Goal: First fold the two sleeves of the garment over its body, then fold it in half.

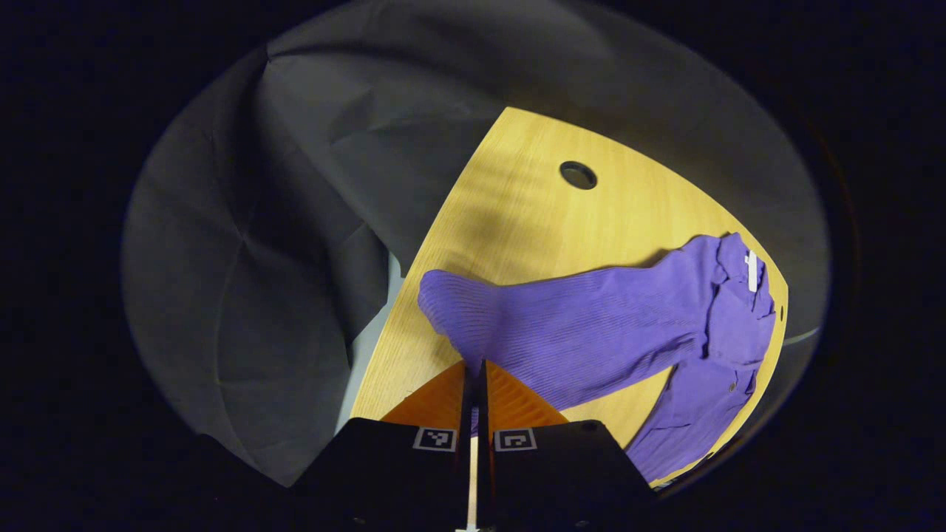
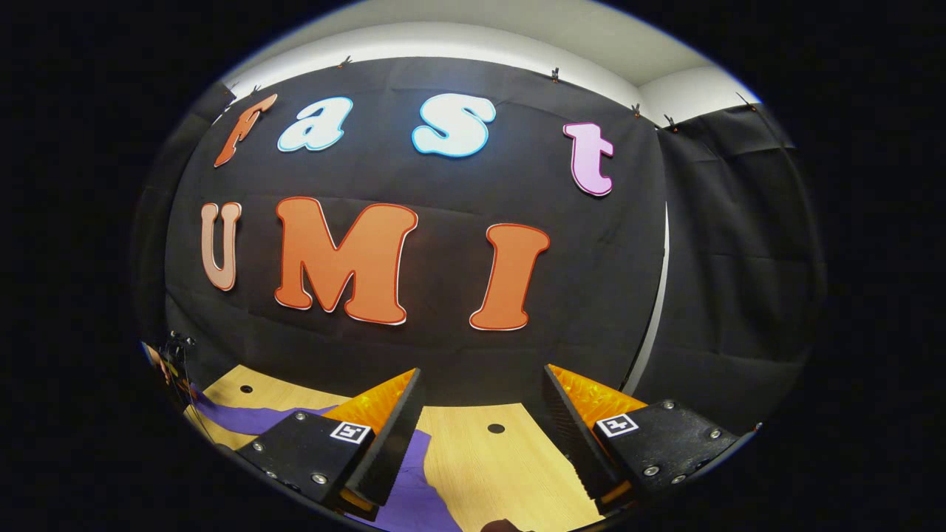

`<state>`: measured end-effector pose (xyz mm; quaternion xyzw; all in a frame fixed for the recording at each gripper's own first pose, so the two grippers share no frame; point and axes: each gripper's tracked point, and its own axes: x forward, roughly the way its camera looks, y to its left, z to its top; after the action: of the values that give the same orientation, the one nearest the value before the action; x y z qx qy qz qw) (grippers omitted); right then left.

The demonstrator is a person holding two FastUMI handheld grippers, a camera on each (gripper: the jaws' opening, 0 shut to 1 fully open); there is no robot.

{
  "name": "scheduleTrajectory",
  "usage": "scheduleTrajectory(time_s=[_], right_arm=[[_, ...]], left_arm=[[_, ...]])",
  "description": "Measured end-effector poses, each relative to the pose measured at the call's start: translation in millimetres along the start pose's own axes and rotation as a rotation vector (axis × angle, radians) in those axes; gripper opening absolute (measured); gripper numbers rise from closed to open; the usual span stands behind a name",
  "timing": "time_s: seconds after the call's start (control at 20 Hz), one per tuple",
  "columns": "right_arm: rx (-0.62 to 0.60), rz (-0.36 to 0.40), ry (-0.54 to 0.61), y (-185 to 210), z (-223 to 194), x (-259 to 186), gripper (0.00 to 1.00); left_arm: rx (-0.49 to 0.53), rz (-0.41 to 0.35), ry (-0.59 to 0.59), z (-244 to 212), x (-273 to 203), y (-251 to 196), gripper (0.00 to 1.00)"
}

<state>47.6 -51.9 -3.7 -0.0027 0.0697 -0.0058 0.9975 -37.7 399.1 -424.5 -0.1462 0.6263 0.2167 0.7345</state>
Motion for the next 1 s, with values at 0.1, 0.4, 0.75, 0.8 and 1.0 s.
scheduleTrajectory(time_s=[0.1, 0.4, 0.75, 0.8, 1.0], right_arm=[[-0.007, 0.012, -0.001, -2.7, -1.4, 7.4, 0.95], [0.001, 0.042, 0.003, -8.4, -11.3, 23.2, 0.95], [-0.019, 0.060, 0.020, -33.7, -30.2, 29.6, 0.95], [-0.019, 0.064, 0.020, -38.0, -30.6, 29.8, 0.95], [0.000, 0.068, 0.020, -57.7, -39.6, 32.9, 0.95]], left_arm=[[0.031, -0.013, -0.031, 11.7, -20.6, -15.5, 0.04], [0.122, -0.059, -0.118, 30.5, -79.3, -67.3, 0.05], [0.219, -0.112, -0.198, 43.9, -131.3, -153.2, 0.04], [0.229, -0.120, -0.212, 46.5, -139.7, -168.5, 0.04], [0.286, -0.159, -0.241, 46.9, -161.4, -231.0, 0.04]])
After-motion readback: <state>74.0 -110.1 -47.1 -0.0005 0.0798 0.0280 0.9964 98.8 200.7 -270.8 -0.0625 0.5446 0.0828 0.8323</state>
